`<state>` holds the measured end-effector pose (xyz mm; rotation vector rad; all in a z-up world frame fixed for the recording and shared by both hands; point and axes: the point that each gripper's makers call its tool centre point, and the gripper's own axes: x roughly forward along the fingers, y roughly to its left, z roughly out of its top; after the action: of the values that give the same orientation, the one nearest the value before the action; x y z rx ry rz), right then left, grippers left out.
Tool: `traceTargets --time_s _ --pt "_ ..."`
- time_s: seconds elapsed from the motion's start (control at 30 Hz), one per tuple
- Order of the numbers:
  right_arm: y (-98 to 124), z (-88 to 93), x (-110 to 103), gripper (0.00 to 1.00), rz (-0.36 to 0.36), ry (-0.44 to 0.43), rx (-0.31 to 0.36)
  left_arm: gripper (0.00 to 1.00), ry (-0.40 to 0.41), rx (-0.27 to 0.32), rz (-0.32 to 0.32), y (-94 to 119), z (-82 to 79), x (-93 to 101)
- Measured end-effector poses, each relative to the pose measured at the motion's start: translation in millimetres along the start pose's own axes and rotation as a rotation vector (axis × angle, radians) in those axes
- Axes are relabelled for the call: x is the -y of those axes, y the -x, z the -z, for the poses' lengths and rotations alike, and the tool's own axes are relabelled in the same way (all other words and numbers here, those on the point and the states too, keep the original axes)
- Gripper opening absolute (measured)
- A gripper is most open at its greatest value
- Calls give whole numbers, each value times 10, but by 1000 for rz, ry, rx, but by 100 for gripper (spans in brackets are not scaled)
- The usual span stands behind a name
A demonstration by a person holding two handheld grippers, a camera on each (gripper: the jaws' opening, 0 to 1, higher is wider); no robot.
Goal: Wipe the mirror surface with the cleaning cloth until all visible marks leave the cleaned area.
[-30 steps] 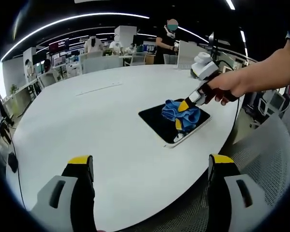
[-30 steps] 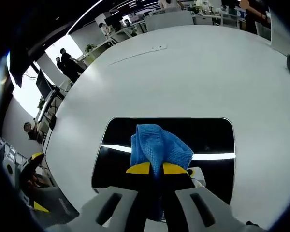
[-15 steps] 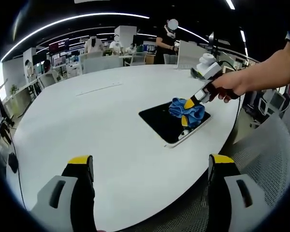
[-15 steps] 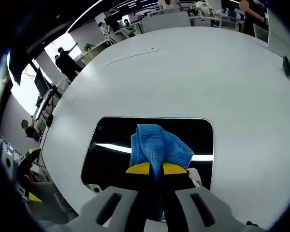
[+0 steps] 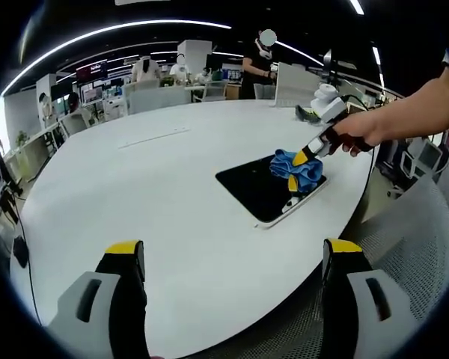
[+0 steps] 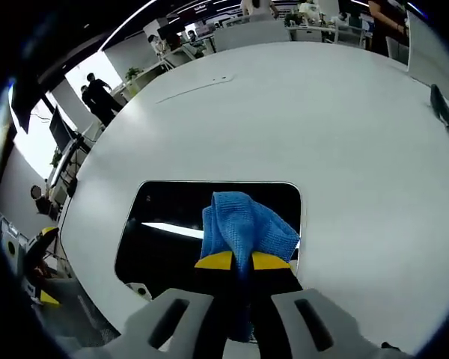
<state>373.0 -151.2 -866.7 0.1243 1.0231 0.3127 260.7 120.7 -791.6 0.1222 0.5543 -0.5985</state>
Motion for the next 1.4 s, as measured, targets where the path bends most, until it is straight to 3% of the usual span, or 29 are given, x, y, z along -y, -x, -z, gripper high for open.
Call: traceTargets --time_s 0.47,1.4 --pt "88 28 242 1 29 -21 2 99 -2 2 -4 -1 -4 -6" --pt "135 92 242 1 58 -16 4 99 2 8 -1 1 -19 0"
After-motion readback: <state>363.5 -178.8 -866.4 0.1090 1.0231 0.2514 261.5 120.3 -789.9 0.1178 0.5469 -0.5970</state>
